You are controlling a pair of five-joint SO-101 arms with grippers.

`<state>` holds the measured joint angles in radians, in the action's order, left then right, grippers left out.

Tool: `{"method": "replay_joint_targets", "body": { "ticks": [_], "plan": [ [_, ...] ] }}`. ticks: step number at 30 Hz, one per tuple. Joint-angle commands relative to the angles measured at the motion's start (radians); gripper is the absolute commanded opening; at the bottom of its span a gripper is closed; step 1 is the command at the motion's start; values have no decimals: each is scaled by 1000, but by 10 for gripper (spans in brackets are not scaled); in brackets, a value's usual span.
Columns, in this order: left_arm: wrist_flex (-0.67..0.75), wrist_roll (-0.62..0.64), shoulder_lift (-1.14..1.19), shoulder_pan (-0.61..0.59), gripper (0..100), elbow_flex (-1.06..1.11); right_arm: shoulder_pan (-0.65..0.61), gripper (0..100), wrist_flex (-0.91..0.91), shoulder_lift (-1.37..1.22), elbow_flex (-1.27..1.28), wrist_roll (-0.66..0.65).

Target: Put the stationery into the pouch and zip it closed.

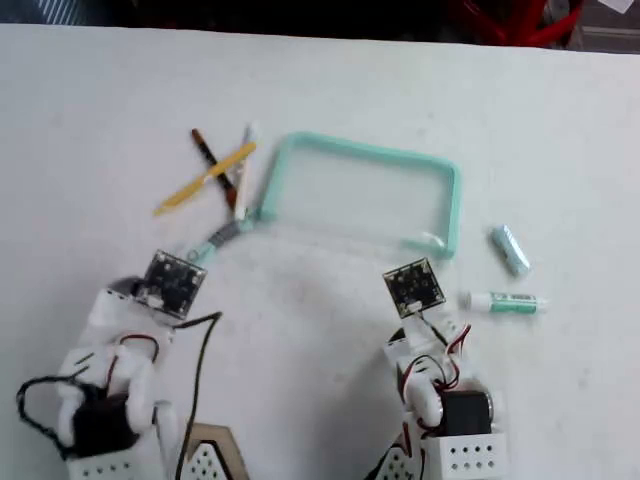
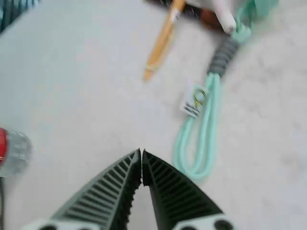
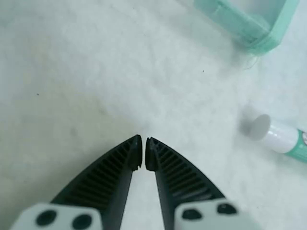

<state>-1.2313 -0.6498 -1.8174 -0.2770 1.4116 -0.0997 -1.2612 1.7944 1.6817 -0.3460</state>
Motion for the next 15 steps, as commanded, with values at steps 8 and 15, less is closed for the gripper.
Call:
{"method": "replay_joint_targets", "body": {
  "ticks": [8, 15],
  "plan": [
    [-135, -3, -5, 2, 24, -758, 1, 24, -5, 4, 9, -6],
    [-137, 0, -5, -1, 24, -1217, 1, 24, -5, 4, 9, -6]
  ]
}}
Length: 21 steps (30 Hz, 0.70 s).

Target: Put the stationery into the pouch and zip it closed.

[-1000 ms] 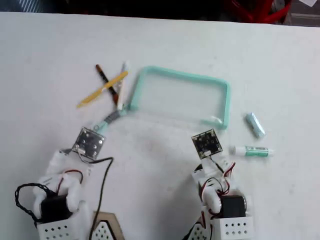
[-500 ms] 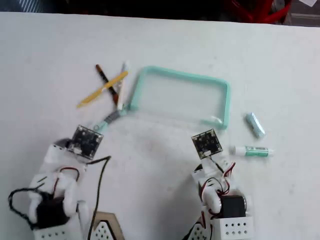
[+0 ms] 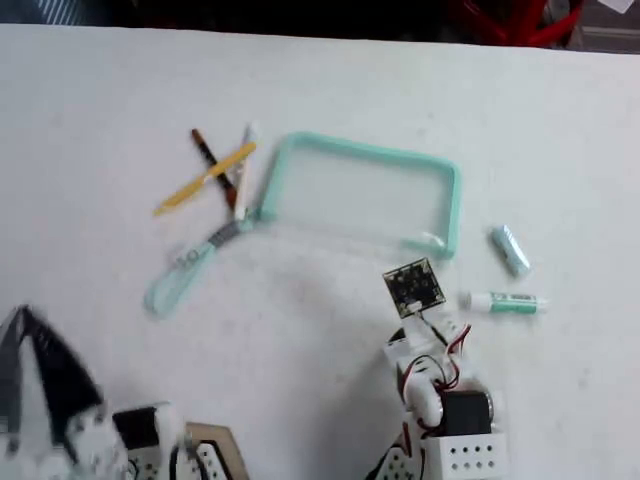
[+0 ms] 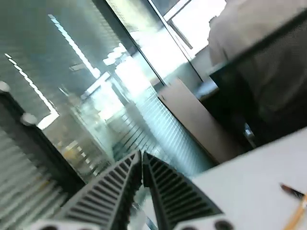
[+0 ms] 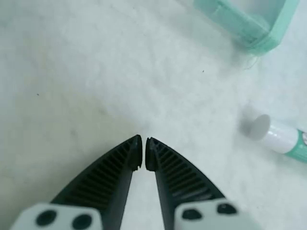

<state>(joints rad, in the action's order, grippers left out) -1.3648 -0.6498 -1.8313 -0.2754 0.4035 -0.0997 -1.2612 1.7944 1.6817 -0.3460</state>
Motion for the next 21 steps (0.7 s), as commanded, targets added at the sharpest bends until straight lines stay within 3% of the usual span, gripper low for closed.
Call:
{"method": "replay_joint_targets", "body": {
  "ticks": [1, 7, 12, 15, 21],
  "plan": [
    [-5, 0, 8, -4, 24, -276, 1, 24, -5, 4, 9, -6],
    [-8, 14, 8, -7, 24, -532, 1, 24, -5, 4, 9, -6],
    [-60, 216, 8, -8, 24, -549, 1, 24, -5, 4, 9, -6],
    [26, 304, 12, -8, 24, -384, 1, 24, -5, 4, 9, -6],
    [361, 324, 15, -1, 24, 190, 1, 24, -5, 4, 9, -6]
  ]
}}
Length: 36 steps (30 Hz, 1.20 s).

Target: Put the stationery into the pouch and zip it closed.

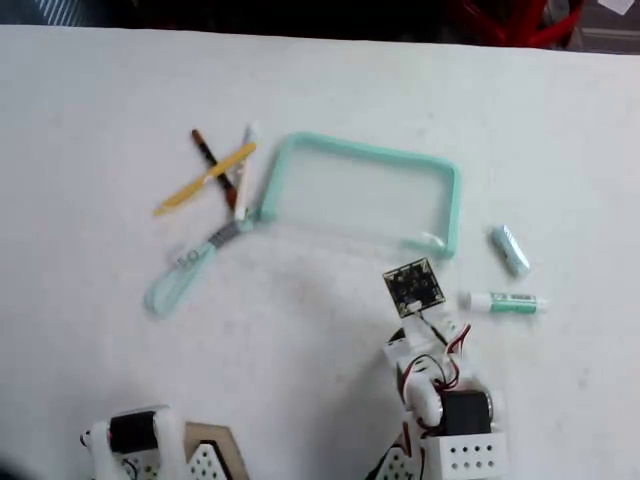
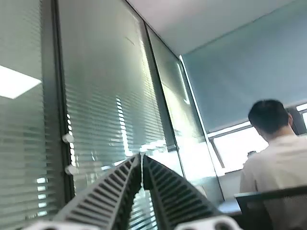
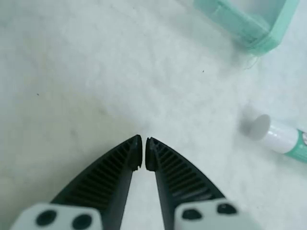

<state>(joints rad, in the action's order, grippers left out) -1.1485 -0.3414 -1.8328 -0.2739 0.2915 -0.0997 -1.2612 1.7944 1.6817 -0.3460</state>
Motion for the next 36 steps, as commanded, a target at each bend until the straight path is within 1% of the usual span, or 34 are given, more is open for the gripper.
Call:
{"method": "replay_joint_targets", "body": {
  "ticks": [1, 4, 6, 8, 10, 12, 14, 16, 18, 20, 21, 22, 25, 26, 27, 31, 34, 36],
  "plan": [
    [176, 15, 16, -2, 24, 391, 1, 24, -5, 4, 9, -6],
    [249, 15, 18, 1, 67, 611, 1, 24, -5, 4, 9, -6],
    [272, 8, 18, 47, 118, 735, 1, 24, -5, 4, 9, -6],
    [270, -60, 18, 125, 153, 838, 1, 24, -5, 4, 9, -6],
    [253, -158, 21, 197, 149, 911, 1, 24, -5, 4, 9, -6],
    [203, -190, 64, 248, 142, 916, 1, 24, -5, 4, 9, -6],
    [161, -167, 147, 260, 143, 853, 1, 24, -5, 4, 9, -6],
    [132, -124, 277, 265, 146, 740, 2, 24, -5, 4, 9, -6],
    [72, -98, 456, 269, 146, 577, 2, 24, -5, 4, 9, -6],
    [-32, -100, 679, 297, 146, 385, 2, 24, -5, 4, 9, -6],
    [-106, -120, 799, 318, 146, 290, 2, 24, -5, 4, 9, -6],
    [-180, -167, 923, 348, 146, 209, 2, 24, -5, 4, 9, -6],
    [-414, -387, 1283, 437, 147, 29, 2, 24, -5, 4, 9, -6],
    [-470, -450, 1392, 458, 147, -12, 2, 24, -5, 4, 9, -6],
    [-499, -486, 1488, 470, 147, -51, 2, 24, -5, 4, 9, -6],
    [-476, -505, 1742, 464, 147, -186, 2, 24, -5, 4, 9, -6],
    [-423, -508, 1854, 452, 152, -235, 2, 24, -5, 4, 9, -6],
    [-381, -537, 1913, 449, 181, -235, 2, 24, -5, 4, 9, -6]
  ]
}}
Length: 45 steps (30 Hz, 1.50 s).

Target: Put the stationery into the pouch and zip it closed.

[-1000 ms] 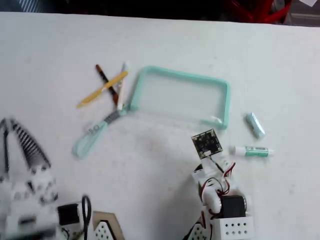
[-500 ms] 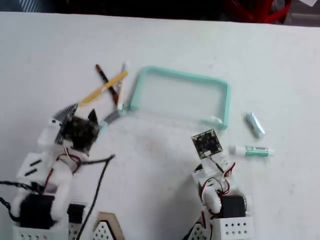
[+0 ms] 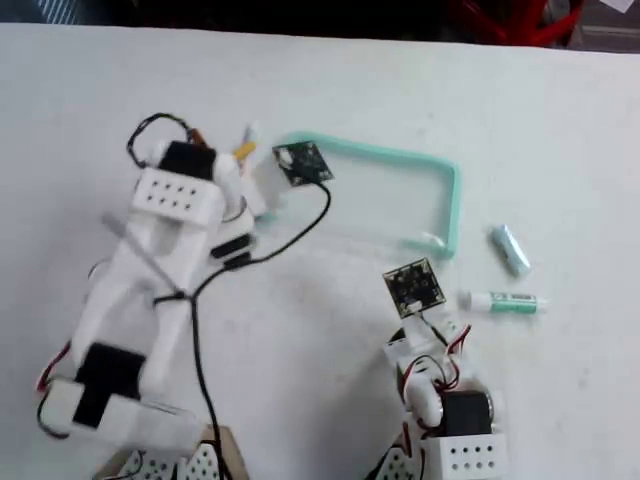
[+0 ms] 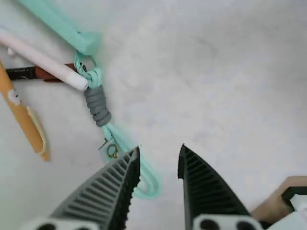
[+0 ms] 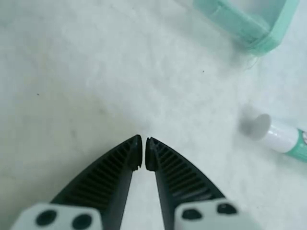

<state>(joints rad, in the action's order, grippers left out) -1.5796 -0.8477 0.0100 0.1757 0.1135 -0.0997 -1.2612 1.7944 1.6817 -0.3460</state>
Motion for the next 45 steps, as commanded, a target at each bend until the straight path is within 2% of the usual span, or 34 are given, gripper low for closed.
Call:
{"method": "replay_joint_targets", "body": {
  "ticks": [1, 7, 13, 17, 24, 34, 41, 43, 45],
  "plan": [
    [69, -37, 97, -12, 196, -57, 2, 24, -5, 4, 9, -6],
    [115, -44, 203, -56, 208, -66, 2, 24, -5, 4, 9, -6],
    [249, -46, 240, -143, 211, -57, 2, 24, -5, 4, 9, -6],
    [281, -41, 282, -140, 211, -60, 2, 24, -5, 4, 9, -6],
    [427, -38, 392, -147, 212, -66, 2, 24, -5, 4, 9, -6],
    [482, -46, 394, -171, 212, -68, 2, 24, -5, 4, 9, -6],
    [474, -46, 446, -116, 204, -64, 2, 24, -5, 4, 9, -6],
    [474, -48, 466, -114, 164, -66, 2, 24, -5, 4, 9, -6],
    [466, -61, 469, -110, 80, -68, 2, 24, -5, 4, 9, -6]
  ]
}}
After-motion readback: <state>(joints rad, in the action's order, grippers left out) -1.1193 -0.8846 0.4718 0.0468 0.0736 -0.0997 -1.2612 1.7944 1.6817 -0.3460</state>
